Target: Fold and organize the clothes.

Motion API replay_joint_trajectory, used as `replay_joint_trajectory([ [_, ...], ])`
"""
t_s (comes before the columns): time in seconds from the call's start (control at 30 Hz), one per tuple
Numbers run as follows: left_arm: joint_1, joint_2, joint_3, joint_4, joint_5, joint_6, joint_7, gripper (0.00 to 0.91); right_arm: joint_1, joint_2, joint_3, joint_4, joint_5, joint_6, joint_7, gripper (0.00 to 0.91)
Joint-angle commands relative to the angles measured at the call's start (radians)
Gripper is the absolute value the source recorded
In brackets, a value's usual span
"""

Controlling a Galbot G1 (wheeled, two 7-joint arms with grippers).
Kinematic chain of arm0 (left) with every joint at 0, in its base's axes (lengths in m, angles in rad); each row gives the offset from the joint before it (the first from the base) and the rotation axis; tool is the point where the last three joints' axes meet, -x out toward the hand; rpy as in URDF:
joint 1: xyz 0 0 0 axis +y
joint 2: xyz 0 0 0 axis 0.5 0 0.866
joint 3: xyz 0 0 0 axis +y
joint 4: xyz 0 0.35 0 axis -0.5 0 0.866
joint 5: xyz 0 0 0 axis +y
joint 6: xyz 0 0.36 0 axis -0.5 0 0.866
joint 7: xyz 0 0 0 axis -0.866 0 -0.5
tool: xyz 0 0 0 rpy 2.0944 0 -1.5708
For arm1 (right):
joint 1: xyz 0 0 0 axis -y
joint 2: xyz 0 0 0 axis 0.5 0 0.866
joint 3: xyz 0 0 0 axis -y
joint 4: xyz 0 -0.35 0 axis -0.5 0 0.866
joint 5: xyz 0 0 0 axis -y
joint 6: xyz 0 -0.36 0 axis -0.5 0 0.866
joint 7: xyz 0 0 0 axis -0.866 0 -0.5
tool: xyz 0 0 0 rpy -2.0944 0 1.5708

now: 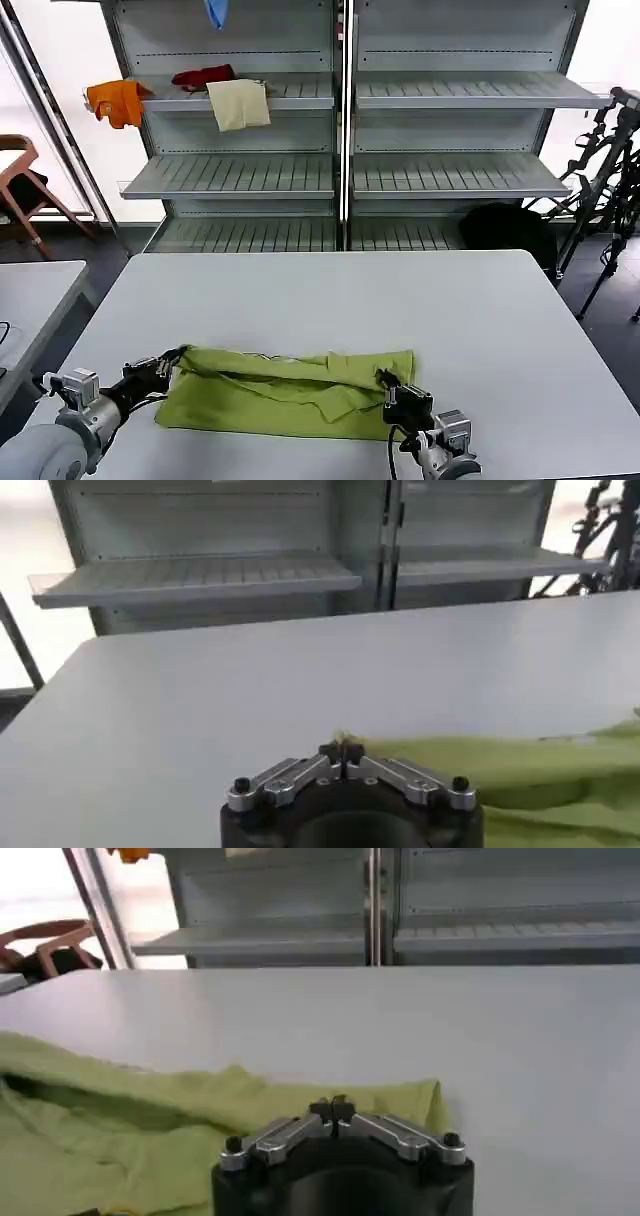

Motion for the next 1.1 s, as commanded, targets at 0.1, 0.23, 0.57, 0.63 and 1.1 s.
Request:
replay_joint_trajectory([
  [0.1,0.025,-0.014,0.018,-0.009,0.138,0.005,0.005,0.01,-0.03,0.013,-0.01,-0.014,-0.262,0.002,-0.02,0.907],
  [0.23,0.029,-0.018,0.023,-0.013,0.158,0.005,0.001,0.02,-0.034,0.02,-0.014,-0.018,-0.322,0.004,-0.011,0.907],
  [0.57,0.042,-0.102,0.024,-0.054,0.016,-0.091,-0.133,0.907,-0.002,0.032,0.027,0.102,-0.157,0.07,0.029,0.907],
  [0.63,0.059,-0.127,0.037,-0.056,0.007,-0.129,-0.185,0.907,0.042,0.031,0.046,0.124,-0.078,0.129,0.042,0.907],
  [1.1,0.087,-0.249,0.078,-0.013,-0.017,-0.18,-0.282,0.907,0.217,0.041,0.124,0.063,0.056,0.197,0.065,0.907],
])
